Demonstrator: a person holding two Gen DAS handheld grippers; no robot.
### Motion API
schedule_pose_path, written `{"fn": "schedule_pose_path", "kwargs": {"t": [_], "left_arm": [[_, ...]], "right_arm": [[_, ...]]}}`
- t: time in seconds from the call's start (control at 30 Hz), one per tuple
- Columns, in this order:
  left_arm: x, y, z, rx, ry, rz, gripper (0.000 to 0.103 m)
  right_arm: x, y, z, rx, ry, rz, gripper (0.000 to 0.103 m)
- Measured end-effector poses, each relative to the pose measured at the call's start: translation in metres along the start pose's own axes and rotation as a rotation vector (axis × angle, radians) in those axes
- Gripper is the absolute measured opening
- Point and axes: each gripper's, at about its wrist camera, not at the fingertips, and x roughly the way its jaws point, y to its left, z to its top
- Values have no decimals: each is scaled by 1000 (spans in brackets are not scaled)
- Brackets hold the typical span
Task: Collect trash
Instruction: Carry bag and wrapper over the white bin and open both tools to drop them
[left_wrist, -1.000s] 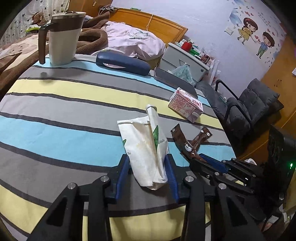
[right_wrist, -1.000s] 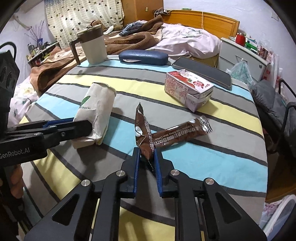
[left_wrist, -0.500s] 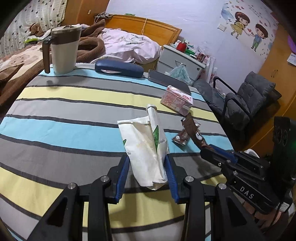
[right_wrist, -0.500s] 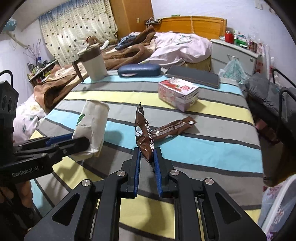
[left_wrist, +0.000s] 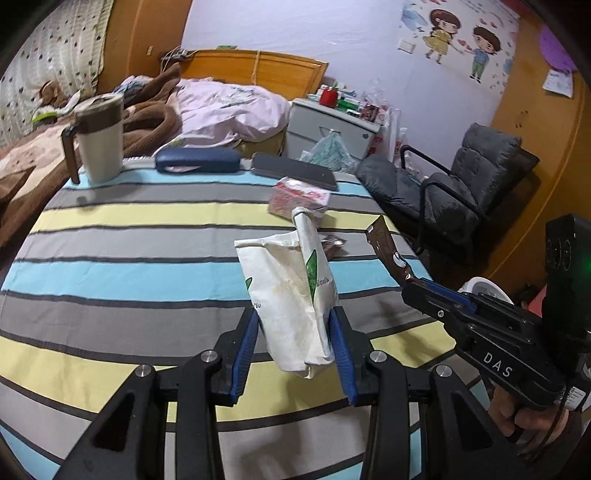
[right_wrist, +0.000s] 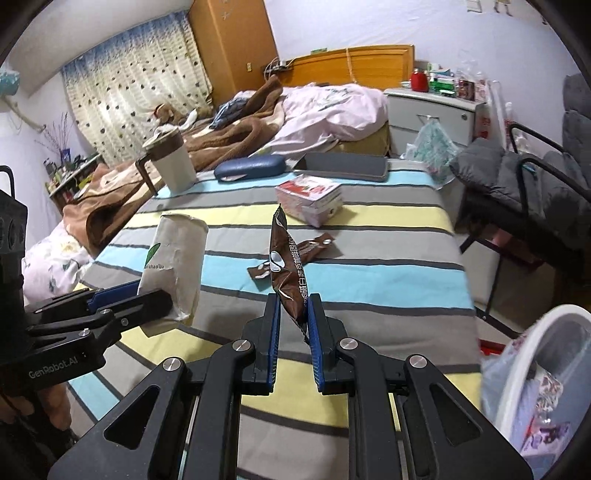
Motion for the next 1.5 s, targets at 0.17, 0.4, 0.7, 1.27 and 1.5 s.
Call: {"fn": "schedule_pose_path", "kwargs": {"t": [0.17,0.4,0.7,1.27,1.5], "left_arm": [[-4,-25,0,46,-13,-15,41],[-7,-68,0,116,-25,-59,41],[-4,-129,-2,219,-30,-121,41],[33,-236,-16,361,58,-258,42],[55,-262,-26,390,117,-278,42]], "right_arm": [[-15,-13,-5,37,-30,-19,17],[-42,-37,-14,95,-86,-69,17],[-71,-71,-28,153,-131,-178,17],[-121,-139,-63,302,-147,-344,17],[-126,-160,-76,345,-104,-412,17]]}}
